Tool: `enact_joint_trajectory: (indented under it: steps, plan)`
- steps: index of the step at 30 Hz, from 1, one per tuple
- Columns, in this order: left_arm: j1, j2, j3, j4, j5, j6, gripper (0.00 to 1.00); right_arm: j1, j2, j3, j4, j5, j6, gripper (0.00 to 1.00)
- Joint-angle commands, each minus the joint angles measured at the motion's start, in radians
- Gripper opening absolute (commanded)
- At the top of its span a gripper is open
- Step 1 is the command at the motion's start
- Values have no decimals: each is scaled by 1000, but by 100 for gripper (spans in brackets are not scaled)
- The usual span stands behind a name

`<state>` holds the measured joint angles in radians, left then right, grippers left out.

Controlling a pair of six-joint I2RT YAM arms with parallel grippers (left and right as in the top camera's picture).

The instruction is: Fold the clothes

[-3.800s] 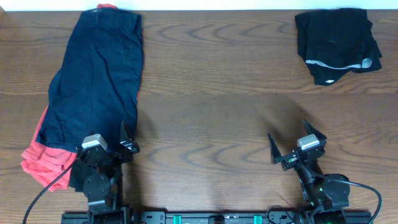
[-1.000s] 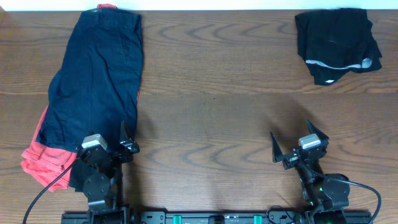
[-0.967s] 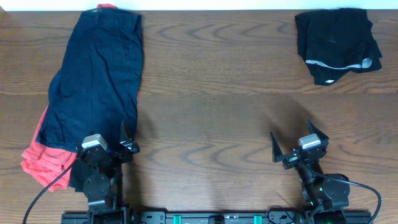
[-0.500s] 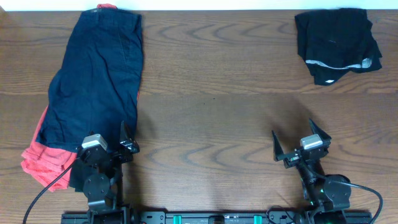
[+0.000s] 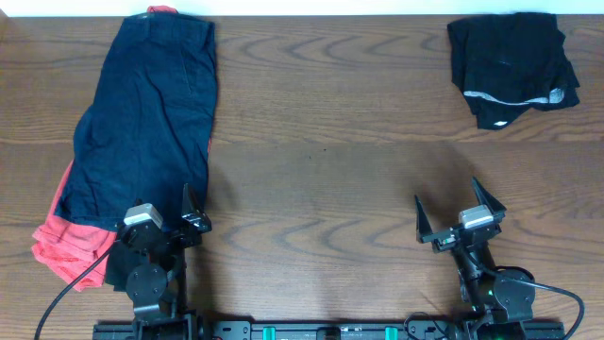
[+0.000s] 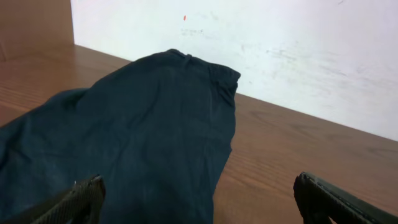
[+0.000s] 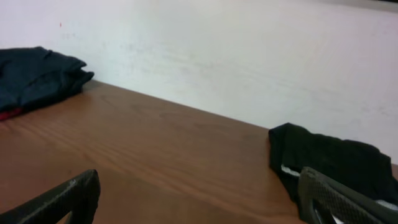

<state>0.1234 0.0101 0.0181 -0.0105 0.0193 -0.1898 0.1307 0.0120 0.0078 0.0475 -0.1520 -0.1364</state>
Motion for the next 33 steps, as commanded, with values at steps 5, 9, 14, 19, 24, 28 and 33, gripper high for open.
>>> enact_joint_trajectory:
  steps: [5, 9, 14, 19, 24, 28, 33]
  plan:
    - [3, 7, 28, 8, -11, 4, 98, 0, 3, 13, 51, 15, -8, 99]
    - [3, 68, 82, -2, -12, 42, 98, -1, 67, 49, 97, 15, -8, 99]
    - [3, 228, 175, -8, -11, 59, 98, 0, 229, 148, 109, 14, -10, 99]
    - [2, 441, 318, -26, -3, 58, 98, 0, 446, 294, 126, 13, -30, 99]
    - [3, 678, 558, -152, -4, 76, 98, 0, 688, 467, 124, -35, -39, 99]
    - [2, 873, 782, -323, -4, 153, 98, 0, 896, 617, 119, -121, -38, 99]
    - [2, 1083, 1015, -500, -3, 153, 98, 0, 1118, 802, 56, -228, -37, 99]
